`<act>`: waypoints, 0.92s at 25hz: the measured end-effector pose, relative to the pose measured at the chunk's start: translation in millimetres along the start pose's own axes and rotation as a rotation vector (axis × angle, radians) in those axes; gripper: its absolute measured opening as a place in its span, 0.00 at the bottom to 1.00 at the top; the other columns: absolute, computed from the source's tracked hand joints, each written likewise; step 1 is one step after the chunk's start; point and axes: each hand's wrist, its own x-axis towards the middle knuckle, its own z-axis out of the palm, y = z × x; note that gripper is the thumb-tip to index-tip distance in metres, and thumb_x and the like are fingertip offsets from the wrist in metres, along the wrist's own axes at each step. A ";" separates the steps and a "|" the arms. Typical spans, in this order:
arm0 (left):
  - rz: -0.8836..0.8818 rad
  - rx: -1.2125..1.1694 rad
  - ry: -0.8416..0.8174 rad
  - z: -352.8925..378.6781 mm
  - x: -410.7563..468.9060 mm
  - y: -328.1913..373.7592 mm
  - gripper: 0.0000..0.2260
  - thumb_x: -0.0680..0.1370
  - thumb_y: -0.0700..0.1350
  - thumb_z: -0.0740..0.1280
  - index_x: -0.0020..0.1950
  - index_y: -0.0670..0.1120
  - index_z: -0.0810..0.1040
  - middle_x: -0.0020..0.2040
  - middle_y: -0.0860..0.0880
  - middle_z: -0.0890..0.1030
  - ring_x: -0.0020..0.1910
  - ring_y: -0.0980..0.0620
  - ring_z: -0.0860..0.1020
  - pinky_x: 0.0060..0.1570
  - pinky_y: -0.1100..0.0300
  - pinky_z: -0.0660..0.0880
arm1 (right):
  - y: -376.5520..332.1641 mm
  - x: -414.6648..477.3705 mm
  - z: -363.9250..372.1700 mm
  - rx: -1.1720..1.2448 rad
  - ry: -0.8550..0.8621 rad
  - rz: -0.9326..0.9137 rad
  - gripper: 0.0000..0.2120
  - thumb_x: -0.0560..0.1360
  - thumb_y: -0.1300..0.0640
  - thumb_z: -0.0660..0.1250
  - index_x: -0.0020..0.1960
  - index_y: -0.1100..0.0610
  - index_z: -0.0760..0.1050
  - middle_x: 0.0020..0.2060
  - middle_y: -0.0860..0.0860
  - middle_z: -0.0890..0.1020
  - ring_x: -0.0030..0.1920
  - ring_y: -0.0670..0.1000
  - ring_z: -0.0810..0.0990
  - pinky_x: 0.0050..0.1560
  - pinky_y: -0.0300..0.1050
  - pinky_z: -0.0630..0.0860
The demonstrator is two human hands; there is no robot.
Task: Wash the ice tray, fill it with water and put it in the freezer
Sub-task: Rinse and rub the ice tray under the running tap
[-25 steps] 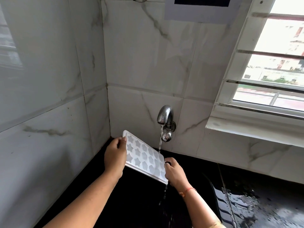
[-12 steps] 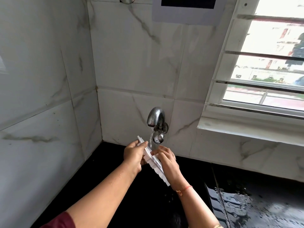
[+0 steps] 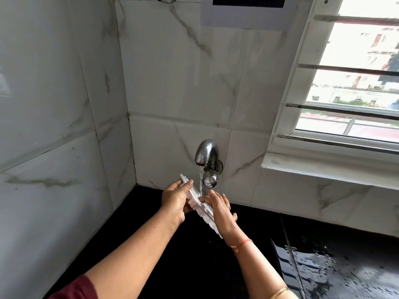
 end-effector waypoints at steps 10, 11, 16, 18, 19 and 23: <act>0.028 0.012 -0.004 3.2 -0.3 -1.3 0.18 0.72 0.41 0.71 0.61 0.45 0.76 0.47 0.42 0.81 0.34 0.47 0.79 0.31 0.58 0.78 | 4.7 4.5 -7.9 0.007 -0.035 0.030 0.29 0.78 0.39 0.41 0.52 0.49 0.79 0.60 0.38 0.64 0.75 0.43 0.43 0.71 0.59 0.32; 0.025 0.009 -0.005 3.3 0.0 -1.5 0.18 0.71 0.41 0.71 0.61 0.45 0.76 0.48 0.42 0.81 0.34 0.46 0.80 0.31 0.58 0.78 | 4.5 4.2 -8.2 0.015 -0.039 0.025 0.29 0.78 0.39 0.41 0.52 0.50 0.79 0.59 0.37 0.64 0.75 0.43 0.44 0.71 0.59 0.33; 0.036 0.020 -0.015 0.3 -3.0 -1.3 0.16 0.72 0.41 0.71 0.59 0.46 0.77 0.50 0.40 0.81 0.35 0.44 0.81 0.32 0.57 0.79 | 8.1 10.1 -4.2 0.000 -0.054 0.020 0.28 0.76 0.34 0.42 0.40 0.43 0.77 0.67 0.42 0.68 0.75 0.46 0.51 0.72 0.62 0.39; 0.063 0.025 0.023 -3.4 -3.9 -0.2 0.16 0.72 0.42 0.71 0.59 0.46 0.77 0.47 0.42 0.81 0.35 0.45 0.80 0.33 0.57 0.78 | 12.3 13.5 -2.4 0.033 -0.073 0.011 0.33 0.70 0.26 0.42 0.40 0.43 0.81 0.65 0.44 0.72 0.73 0.47 0.59 0.73 0.60 0.47; 0.079 0.021 0.048 -5.7 -3.5 0.6 0.15 0.72 0.42 0.71 0.58 0.45 0.78 0.46 0.42 0.81 0.37 0.45 0.79 0.36 0.57 0.78 | 14.7 15.8 -0.6 0.064 -0.056 -0.004 0.35 0.68 0.24 0.41 0.42 0.42 0.82 0.64 0.45 0.74 0.71 0.47 0.62 0.73 0.57 0.50; 0.136 -0.036 0.094 -10.4 -10.2 7.3 0.10 0.73 0.41 0.69 0.54 0.44 0.79 0.39 0.45 0.79 0.40 0.45 0.77 0.38 0.58 0.74 | 16.1 16.4 1.9 0.019 0.020 0.006 0.38 0.67 0.23 0.39 0.40 0.45 0.81 0.59 0.41 0.75 0.71 0.48 0.62 0.72 0.65 0.46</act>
